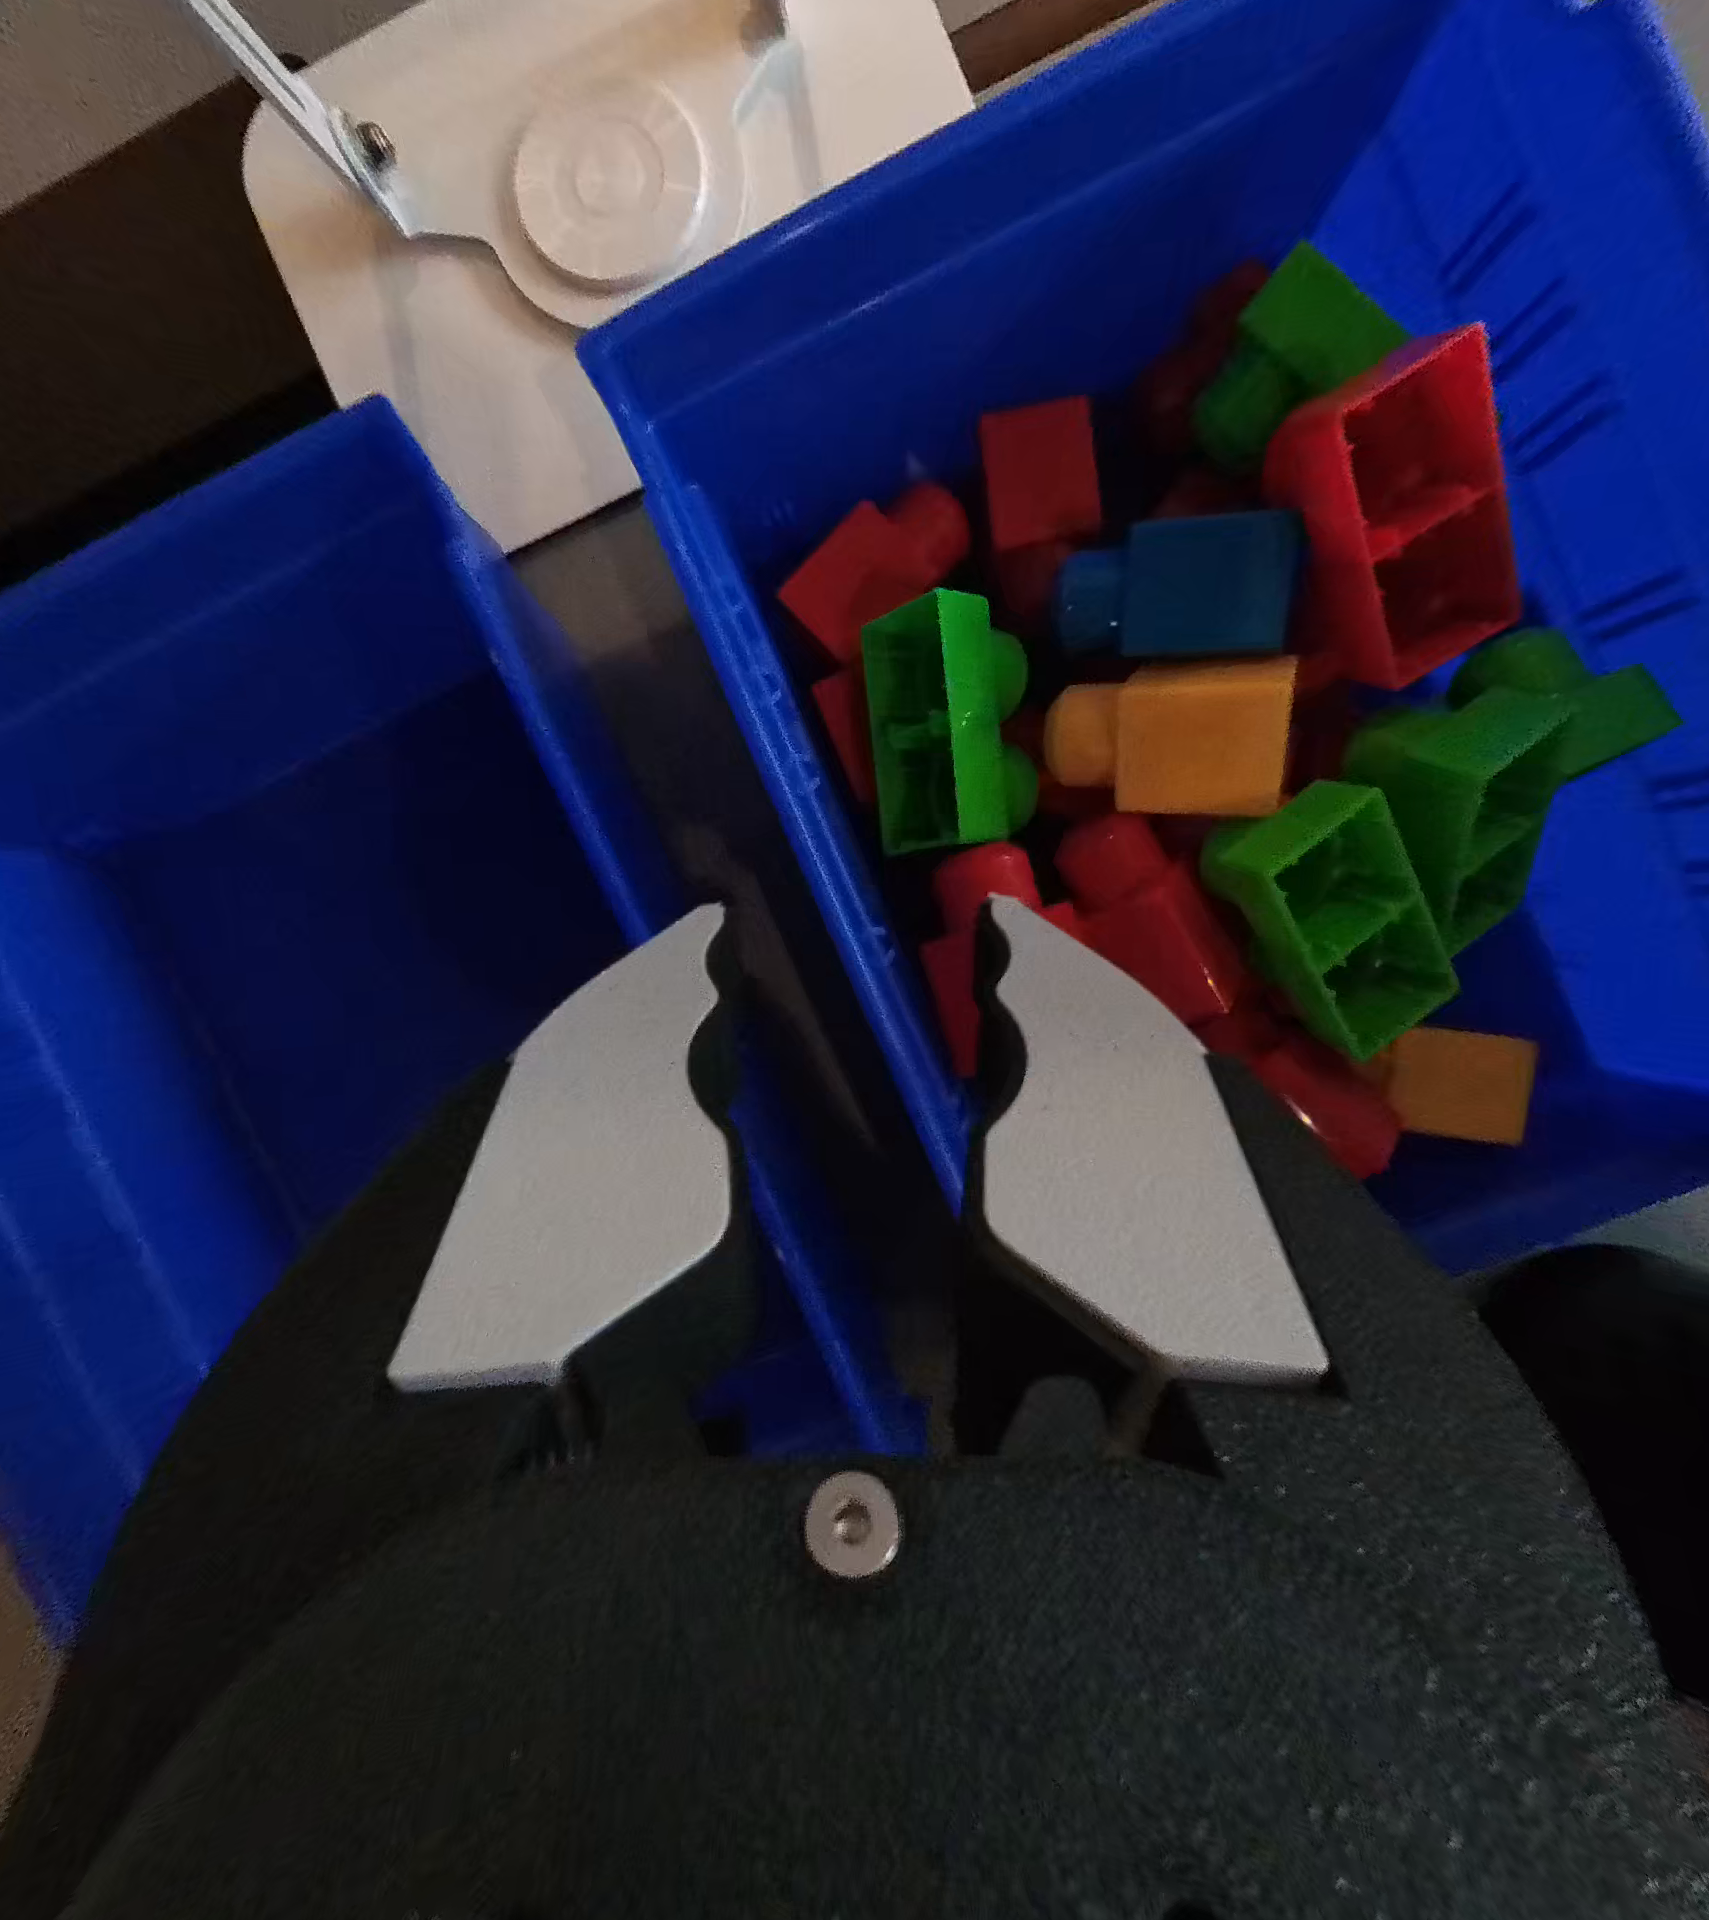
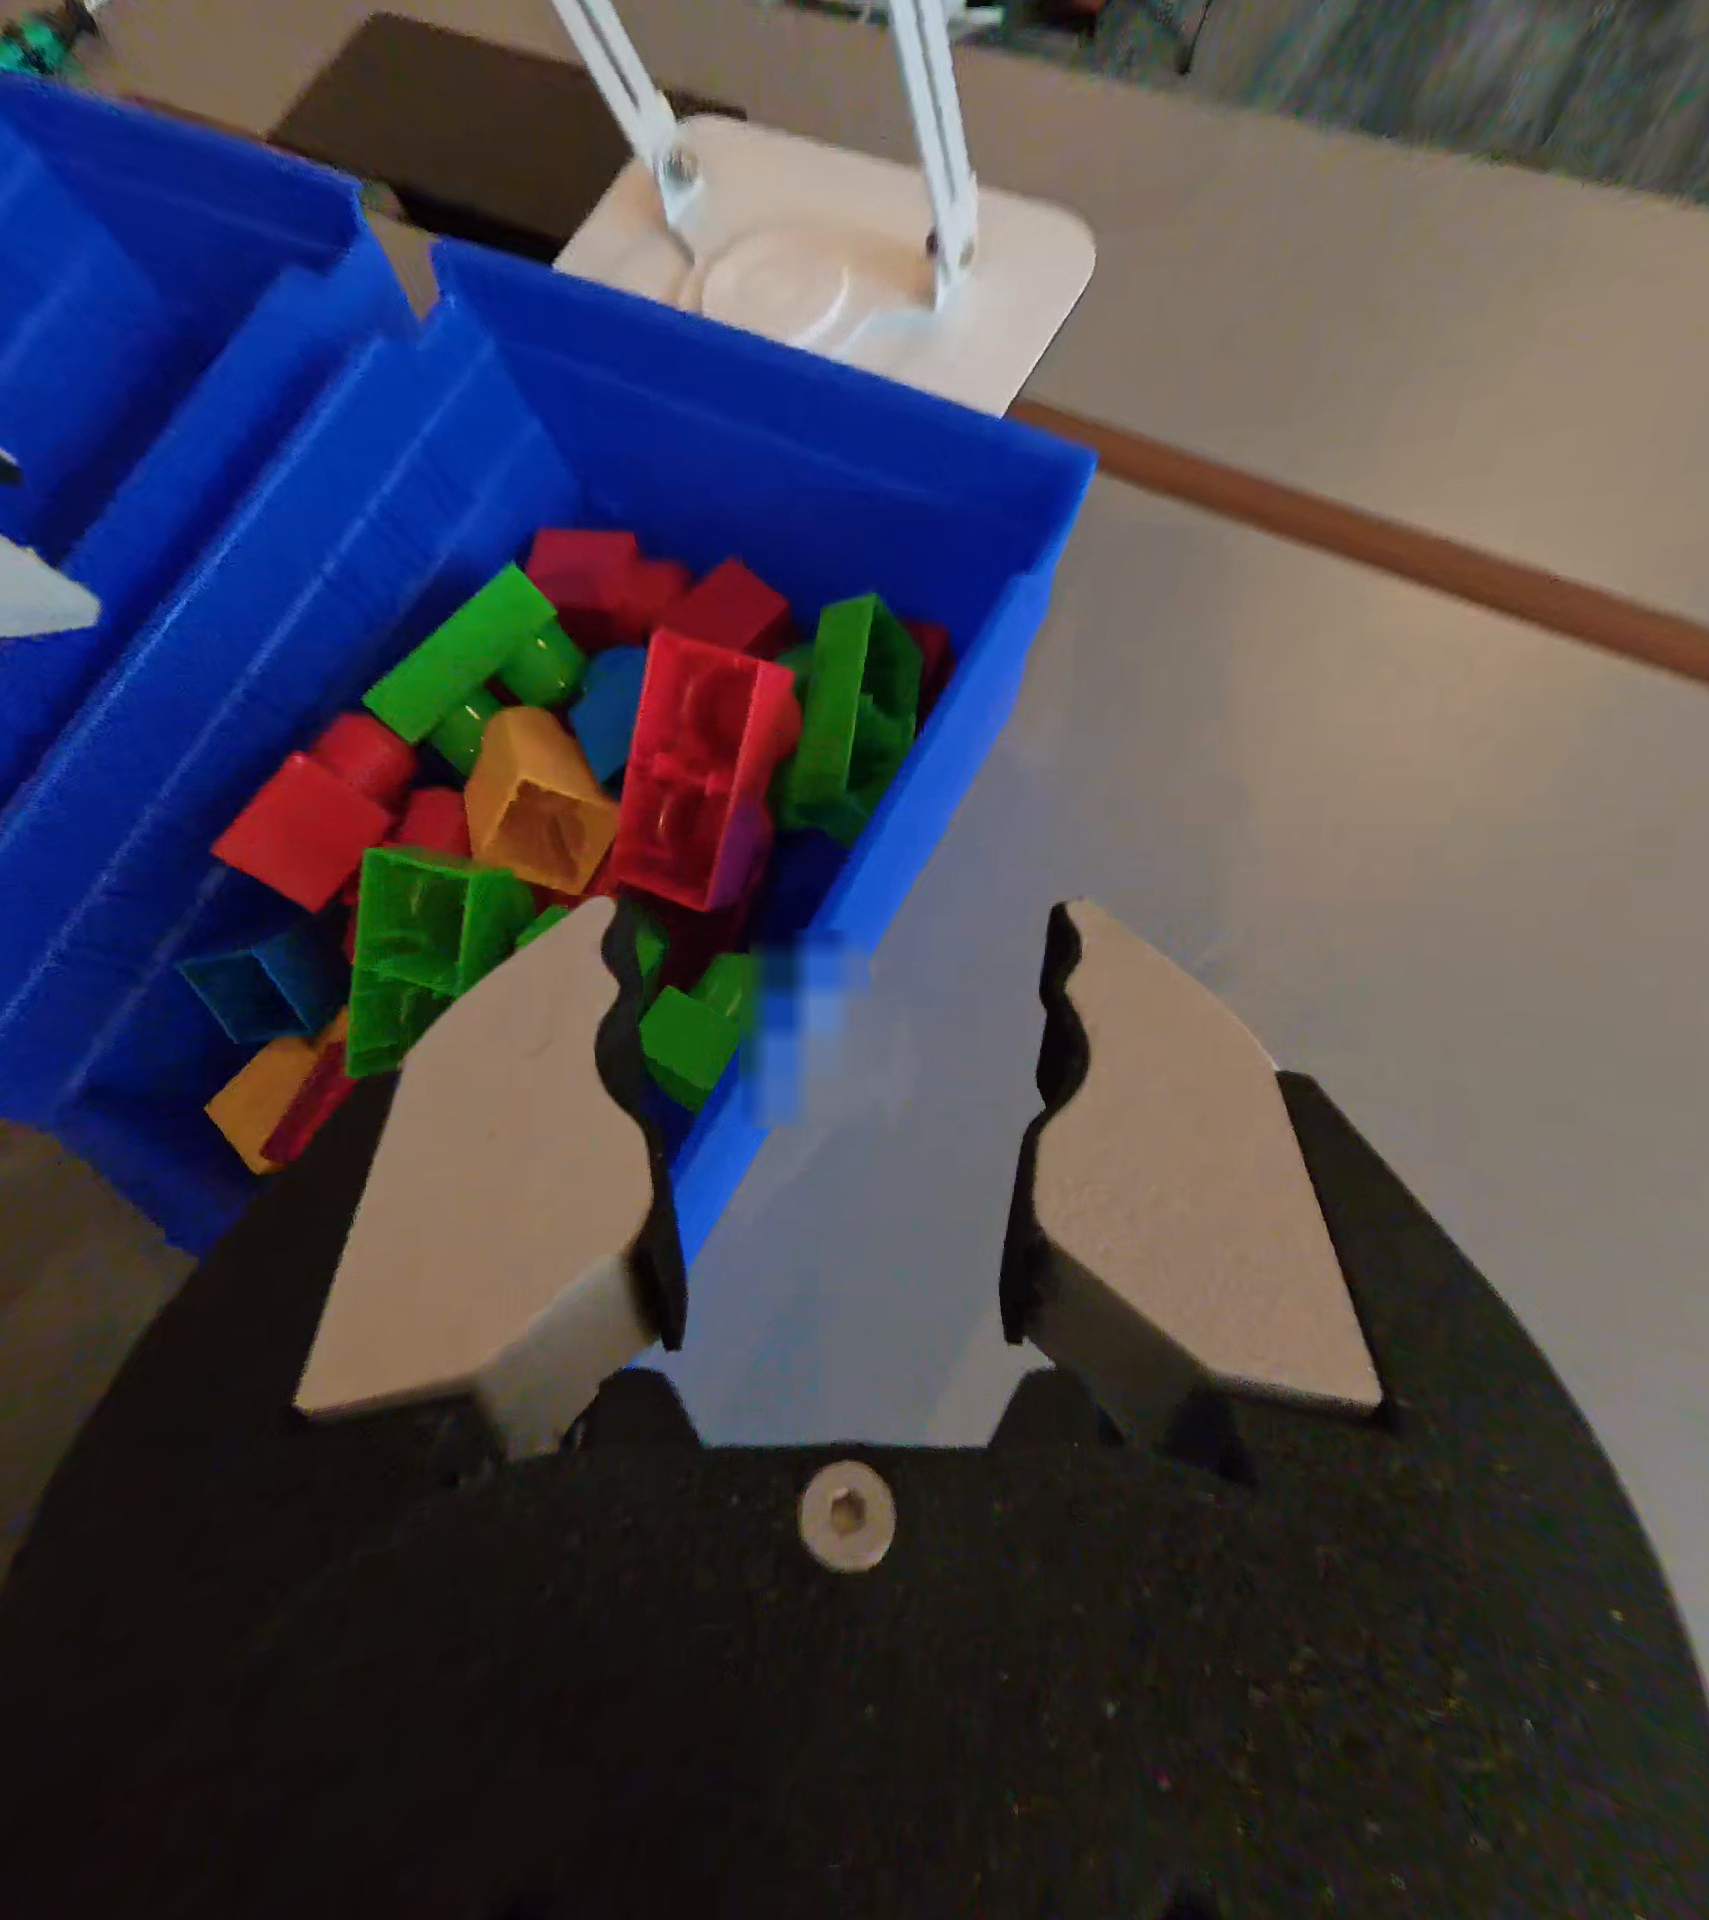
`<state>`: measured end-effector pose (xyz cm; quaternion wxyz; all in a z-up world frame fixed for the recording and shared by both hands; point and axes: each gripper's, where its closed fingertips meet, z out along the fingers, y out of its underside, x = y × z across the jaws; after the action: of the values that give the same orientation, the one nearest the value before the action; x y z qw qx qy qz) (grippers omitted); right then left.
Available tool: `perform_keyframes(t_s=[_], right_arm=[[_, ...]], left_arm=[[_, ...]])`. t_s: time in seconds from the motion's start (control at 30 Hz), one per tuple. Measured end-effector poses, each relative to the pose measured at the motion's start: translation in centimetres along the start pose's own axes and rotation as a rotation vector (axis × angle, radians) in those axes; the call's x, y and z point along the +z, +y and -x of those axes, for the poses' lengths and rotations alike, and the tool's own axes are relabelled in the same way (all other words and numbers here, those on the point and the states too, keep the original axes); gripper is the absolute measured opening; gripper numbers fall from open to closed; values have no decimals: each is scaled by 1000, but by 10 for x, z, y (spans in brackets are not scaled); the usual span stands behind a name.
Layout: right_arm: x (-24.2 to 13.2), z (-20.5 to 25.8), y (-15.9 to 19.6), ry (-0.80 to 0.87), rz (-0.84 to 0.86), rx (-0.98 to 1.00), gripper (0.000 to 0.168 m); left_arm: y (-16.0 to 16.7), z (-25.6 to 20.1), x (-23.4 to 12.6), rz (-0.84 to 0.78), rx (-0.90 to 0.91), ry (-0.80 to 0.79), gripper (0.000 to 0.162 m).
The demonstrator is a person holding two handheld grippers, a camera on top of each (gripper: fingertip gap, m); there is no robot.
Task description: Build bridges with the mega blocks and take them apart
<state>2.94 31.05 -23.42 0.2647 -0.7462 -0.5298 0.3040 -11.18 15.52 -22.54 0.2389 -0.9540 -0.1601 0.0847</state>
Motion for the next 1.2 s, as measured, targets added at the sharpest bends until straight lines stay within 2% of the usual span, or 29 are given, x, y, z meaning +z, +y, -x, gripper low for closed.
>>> perform_keyframes(t_s=[0.2,0.33,0.4,0.47,0.67,0.77,1.03,1.2], right_arm=[[11,3,13,2,95,-5,65],[22,6,28,38,220,-48,61],[28,6,34,60,270,-57,55],[34,17,35,21,300,-62,35],[33,6,40,276,454,-116,13],[27,5,40,340,498,-174,12],[1,7,50,341,586,-182,10],[-20,1,49,360,624,-113,9]], left_arm=[[9,6,28,91,-17,-34,36],[19,9,40,149,-6,-66,33],[23,5,47,175,9,-44,27],[25,5,49,198,33,-64,19],[26,0,46,264,89,-128,13],[26,-7,45,256,114,-53,12],[13,-21,39,170,182,51,10],[4,-35,34,200,270,109,11]])
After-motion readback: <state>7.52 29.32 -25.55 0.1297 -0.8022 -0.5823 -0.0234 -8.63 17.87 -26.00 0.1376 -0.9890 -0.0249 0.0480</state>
